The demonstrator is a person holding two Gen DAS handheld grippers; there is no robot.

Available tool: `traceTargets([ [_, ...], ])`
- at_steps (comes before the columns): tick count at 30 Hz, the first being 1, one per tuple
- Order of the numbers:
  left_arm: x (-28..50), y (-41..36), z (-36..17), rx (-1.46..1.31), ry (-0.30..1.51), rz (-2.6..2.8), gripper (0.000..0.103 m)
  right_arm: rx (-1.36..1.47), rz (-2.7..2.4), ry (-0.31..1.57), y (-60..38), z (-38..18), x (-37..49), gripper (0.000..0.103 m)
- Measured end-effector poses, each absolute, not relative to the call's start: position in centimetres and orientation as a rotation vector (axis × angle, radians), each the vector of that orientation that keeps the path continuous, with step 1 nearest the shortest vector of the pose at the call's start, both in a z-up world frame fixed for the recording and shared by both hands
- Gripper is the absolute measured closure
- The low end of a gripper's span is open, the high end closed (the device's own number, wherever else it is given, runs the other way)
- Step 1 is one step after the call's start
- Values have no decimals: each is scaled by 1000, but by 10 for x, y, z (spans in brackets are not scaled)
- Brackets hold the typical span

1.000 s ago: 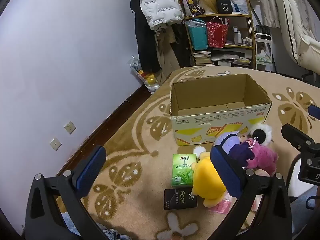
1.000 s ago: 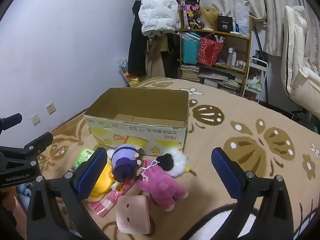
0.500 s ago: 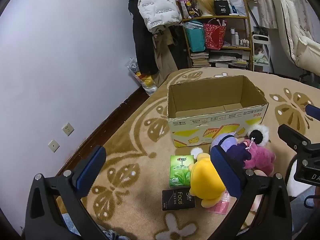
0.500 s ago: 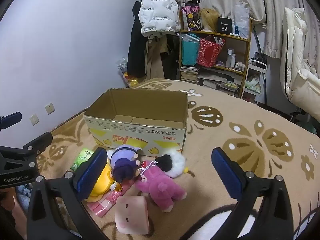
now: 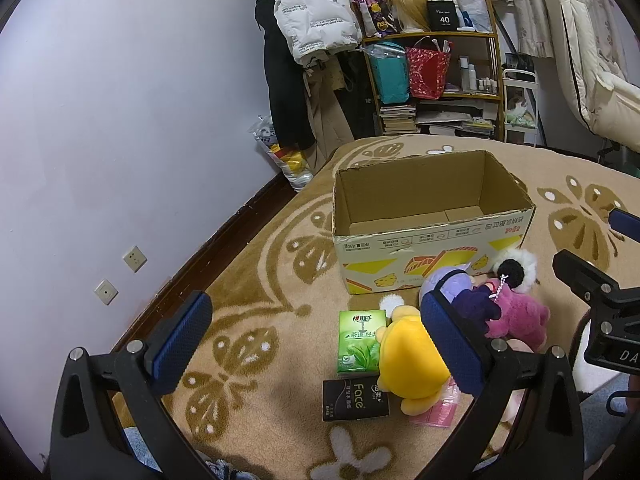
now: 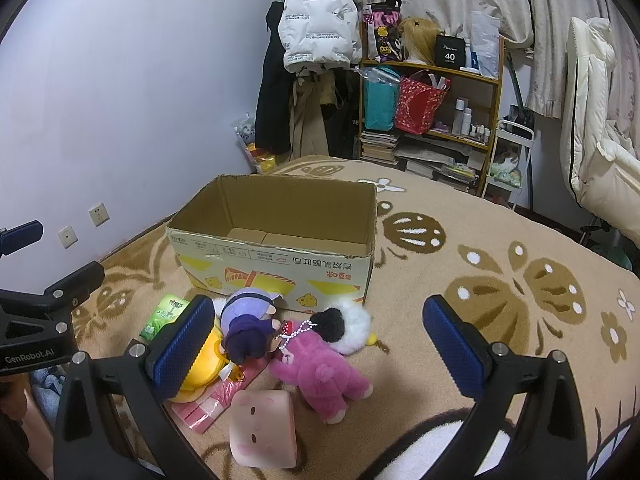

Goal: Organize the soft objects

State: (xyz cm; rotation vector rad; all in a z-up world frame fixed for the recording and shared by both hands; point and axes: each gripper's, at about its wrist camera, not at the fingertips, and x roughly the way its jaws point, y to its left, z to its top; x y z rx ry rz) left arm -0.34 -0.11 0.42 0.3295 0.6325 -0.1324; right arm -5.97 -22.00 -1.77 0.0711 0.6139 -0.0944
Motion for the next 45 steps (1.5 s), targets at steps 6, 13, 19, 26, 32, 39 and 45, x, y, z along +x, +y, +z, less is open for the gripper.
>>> traceTargets([
  [6,-4,-2,4,331,634,-133,0,69,-95,613,-219,-17,-59,0],
  [13,-4,-3,4,332,635,-134,0,68,-95,610,-219,-16,-61,0],
  [19,-4,-3,4,331,633,-135,0,67,-96,606,-219,-16,-61,0],
  [26,-4,-2,4,330,635,-134,0,65,-97,606,-217,-17,-61,0],
  [32,-4,-2,4,330,634,-134,0,60,-99,602,-222,-12,-63,0],
  [39,-4,-2,4,330,635,-134,0,59,-100,601,-222,-12,-63,0],
  [45,-4,-2,4,331,634,-134,0,58,-100,601,-221,-12,-63,0],
])
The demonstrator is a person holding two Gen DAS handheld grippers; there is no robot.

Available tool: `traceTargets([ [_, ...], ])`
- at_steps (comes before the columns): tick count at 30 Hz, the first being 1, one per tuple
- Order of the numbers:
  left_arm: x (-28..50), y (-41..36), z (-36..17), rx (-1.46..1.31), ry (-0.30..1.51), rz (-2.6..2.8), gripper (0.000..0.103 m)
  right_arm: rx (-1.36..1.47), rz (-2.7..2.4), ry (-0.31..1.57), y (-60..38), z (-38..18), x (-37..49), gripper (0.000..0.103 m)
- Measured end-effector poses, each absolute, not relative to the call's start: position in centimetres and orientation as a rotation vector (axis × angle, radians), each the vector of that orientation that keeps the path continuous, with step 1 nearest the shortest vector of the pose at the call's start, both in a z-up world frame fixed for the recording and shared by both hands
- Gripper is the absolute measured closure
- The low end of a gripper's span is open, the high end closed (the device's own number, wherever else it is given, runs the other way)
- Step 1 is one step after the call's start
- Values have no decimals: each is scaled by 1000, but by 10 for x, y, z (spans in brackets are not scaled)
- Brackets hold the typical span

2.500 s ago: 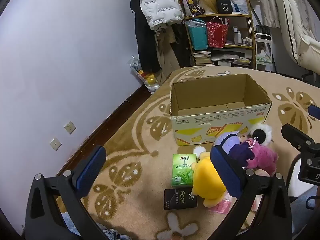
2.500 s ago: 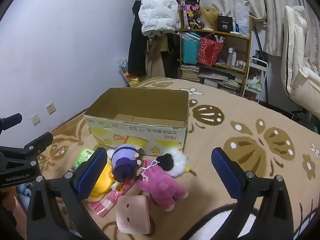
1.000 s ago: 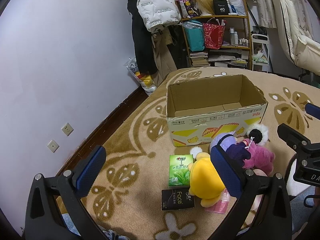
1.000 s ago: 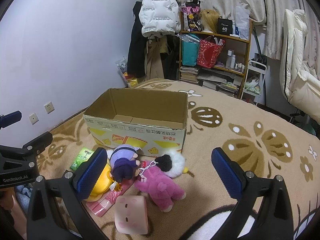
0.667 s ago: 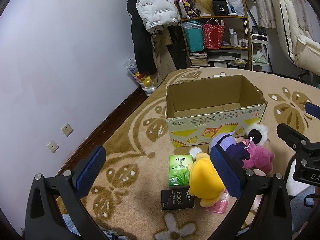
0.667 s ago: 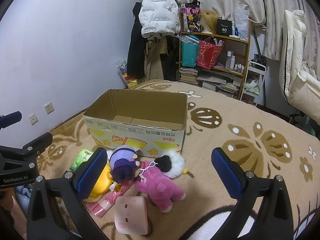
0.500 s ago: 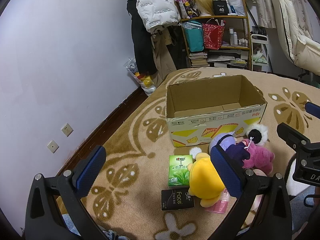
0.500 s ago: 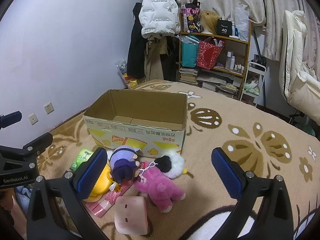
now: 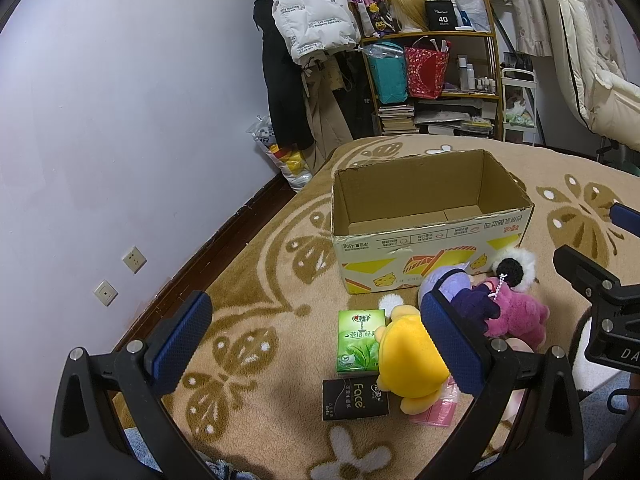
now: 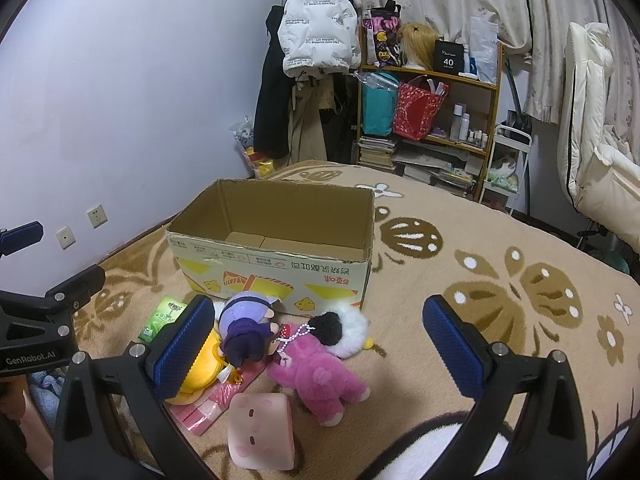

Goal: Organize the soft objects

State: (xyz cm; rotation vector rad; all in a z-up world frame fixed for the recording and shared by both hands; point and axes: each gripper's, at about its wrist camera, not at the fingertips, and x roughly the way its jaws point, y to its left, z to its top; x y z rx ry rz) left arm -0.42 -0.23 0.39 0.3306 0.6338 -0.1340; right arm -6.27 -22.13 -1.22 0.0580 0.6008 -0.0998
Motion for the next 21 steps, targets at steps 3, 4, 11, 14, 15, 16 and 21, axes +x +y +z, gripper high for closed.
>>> traceTargets([
  [3,-4,-2,4,332,634,-132,0,58,-100,602,-221,-12,-63,0],
  [4,-4,-2,4,330,634,-136,0,58,-101,601,-221,-12,-63,0],
  [11,-5,-5,5,331,634,-139,0,58,-101,600,-222,-8,-65,0],
  [14,-5,-6,5,332,634,-139,0,57,-101,601,-222,-8,-65,0],
  [15,-5,-6,5,332,633,-140,0,57,-102,600,-222,-8,-65,0],
  [16,-5,-5,5,332,633,-140,0,57,-101,600,-222,-8,-65,0],
  [21,-5,-5,5,332,633,-138,0,57,-101,600,-222,-9,-65,0],
])
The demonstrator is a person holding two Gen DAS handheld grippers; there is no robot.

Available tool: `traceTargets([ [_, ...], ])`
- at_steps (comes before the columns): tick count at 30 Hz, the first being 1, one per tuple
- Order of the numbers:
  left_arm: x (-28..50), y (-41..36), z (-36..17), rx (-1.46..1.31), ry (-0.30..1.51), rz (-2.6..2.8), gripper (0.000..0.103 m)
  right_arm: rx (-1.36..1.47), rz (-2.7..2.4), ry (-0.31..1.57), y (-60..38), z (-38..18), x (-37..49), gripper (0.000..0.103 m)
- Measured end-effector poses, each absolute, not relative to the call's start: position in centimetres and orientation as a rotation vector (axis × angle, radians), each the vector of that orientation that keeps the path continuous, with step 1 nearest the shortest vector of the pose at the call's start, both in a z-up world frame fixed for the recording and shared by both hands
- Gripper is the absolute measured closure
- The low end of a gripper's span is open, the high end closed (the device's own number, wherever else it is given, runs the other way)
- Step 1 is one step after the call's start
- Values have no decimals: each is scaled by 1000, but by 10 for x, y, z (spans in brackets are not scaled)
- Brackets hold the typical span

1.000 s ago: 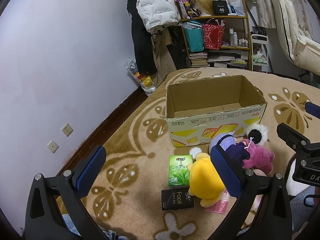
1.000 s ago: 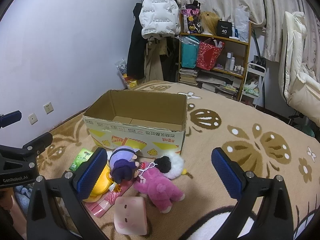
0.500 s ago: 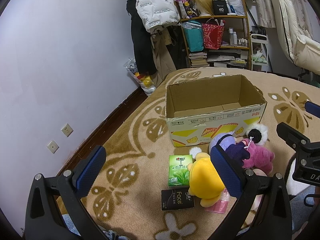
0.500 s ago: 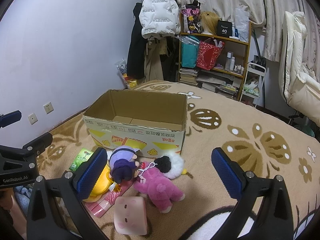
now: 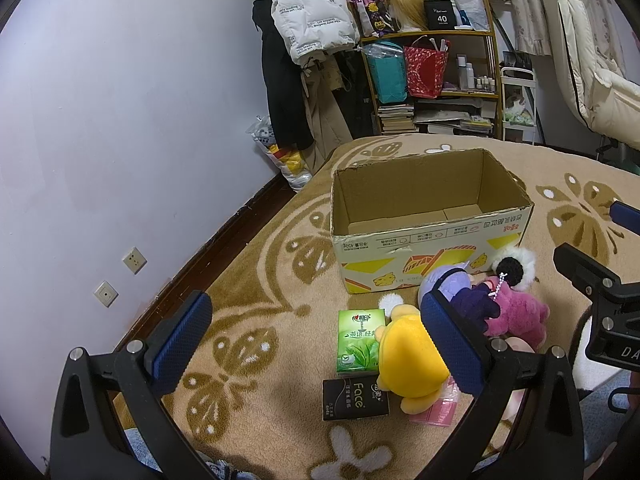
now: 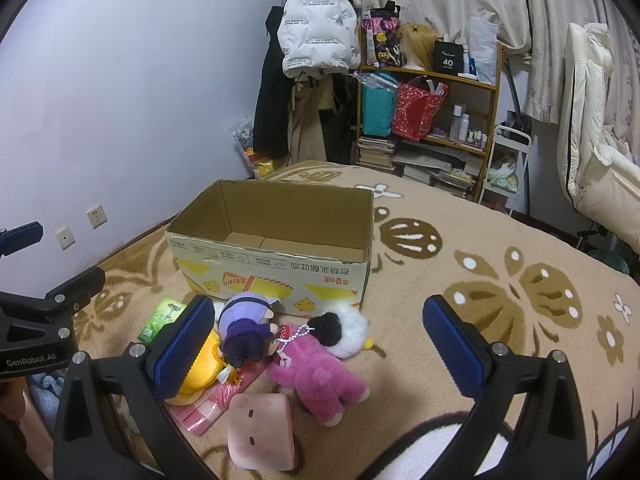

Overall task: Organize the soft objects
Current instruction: 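Move left tool to the lavender-haired doll while right tool approaches the pink cube plush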

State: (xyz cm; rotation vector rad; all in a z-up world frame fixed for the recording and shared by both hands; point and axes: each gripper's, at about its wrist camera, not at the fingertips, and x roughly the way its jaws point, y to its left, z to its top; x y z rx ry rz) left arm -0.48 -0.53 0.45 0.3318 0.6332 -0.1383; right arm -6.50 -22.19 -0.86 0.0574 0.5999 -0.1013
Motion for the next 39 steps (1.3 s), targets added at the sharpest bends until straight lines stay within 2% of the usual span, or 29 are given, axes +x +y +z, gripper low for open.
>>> traceTargets([
  [17,-4,-6,3,330,641,-141,0,54,-104,613,-221,-9,-66,0],
  [39,44,-23,-5,289,784,-234,0,61,-38,776,-213,-40,-45,0],
])
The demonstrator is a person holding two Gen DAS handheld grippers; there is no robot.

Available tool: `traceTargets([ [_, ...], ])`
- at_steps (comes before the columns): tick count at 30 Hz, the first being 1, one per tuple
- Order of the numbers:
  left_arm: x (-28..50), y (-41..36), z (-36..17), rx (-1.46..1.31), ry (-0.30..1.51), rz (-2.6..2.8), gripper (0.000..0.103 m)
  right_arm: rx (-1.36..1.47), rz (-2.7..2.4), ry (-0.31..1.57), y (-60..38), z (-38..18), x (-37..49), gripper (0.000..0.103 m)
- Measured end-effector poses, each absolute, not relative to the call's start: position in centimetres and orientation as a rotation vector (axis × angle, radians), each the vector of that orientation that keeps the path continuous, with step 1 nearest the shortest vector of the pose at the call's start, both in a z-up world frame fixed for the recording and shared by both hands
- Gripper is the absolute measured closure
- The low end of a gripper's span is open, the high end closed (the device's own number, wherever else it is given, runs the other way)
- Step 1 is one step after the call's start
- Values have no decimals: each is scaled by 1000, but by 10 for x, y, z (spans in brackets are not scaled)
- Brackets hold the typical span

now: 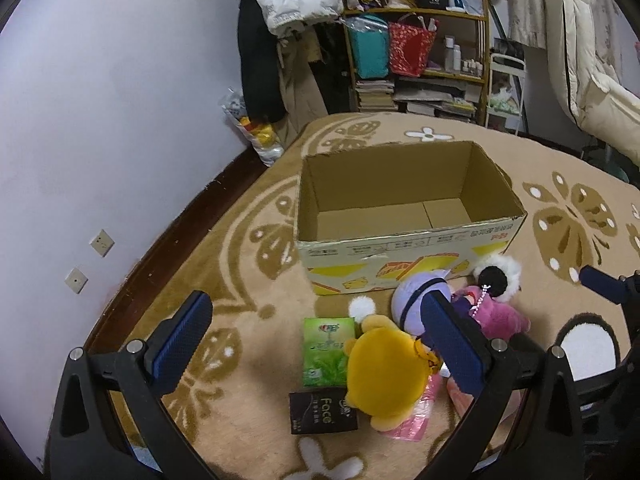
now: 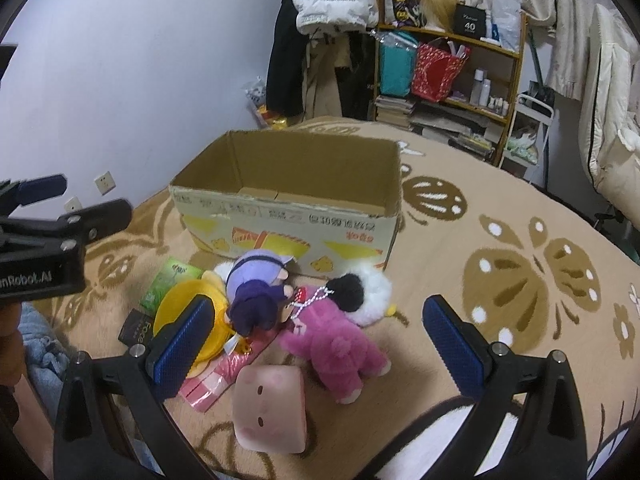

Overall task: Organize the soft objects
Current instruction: 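Move left tool to the lavender-haired doll while right tool approaches the pink cube plush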

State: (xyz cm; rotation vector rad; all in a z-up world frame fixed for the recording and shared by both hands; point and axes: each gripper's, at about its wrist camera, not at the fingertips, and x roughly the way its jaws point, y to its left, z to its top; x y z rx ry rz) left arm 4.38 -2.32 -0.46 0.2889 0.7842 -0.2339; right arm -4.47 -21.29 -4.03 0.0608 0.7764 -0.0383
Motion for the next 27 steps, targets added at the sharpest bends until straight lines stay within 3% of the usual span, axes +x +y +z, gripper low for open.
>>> traceTargets([
  [12,69,-44,-31,268,931,-337,0,149,5,949,-222,-75,-27,0],
  [18,73,-60,-41,323,954,-362,0,135,34,1013,-217,-86,-22,11],
  [27,86,-76,-65,312,1037,-420,0,171,83,1109,-215,-103,-17,14],
])
